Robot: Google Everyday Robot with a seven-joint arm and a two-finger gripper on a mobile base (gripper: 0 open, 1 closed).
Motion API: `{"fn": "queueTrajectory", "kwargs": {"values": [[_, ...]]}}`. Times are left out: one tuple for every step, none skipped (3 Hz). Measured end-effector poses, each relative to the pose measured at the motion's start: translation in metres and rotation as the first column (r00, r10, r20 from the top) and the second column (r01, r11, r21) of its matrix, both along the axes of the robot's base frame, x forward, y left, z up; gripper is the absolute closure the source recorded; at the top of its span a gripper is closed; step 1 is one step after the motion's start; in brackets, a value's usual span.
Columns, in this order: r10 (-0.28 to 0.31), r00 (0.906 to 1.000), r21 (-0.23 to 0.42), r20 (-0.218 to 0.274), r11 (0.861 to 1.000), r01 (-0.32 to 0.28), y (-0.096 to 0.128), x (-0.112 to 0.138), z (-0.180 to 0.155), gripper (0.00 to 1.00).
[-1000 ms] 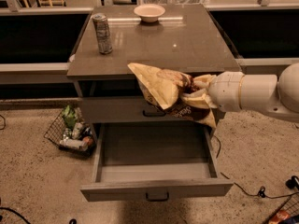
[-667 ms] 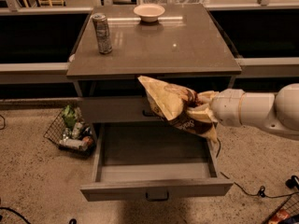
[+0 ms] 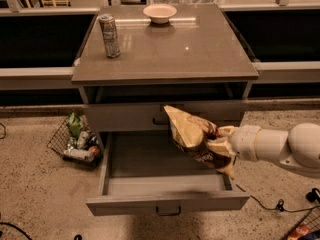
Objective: Place brown chip bag into middle drawer
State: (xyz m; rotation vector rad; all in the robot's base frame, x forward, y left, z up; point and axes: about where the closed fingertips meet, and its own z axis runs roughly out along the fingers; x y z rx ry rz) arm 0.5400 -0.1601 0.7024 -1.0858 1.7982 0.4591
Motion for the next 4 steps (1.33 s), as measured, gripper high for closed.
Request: {"fn": "queueTrajectory", "kwargs": {"values": [[-0.028,0.9946,0.022,-0.100,0.999,0.030,-0.006,0.000,-0.053,1.00],[-0.028,0.9946,0.022,-0.100,0.999,0.030,-0.006,0.000,-0.053,1.00],[-0.040,0.9862,0.019,-0.161,0.999,0.043,-0.010,0.011,-0.084,1.00],[-0.068,0.9615,0.027,-0.266,0.997,0.077,-0.021,0.030,-0.141,1.00]]}}
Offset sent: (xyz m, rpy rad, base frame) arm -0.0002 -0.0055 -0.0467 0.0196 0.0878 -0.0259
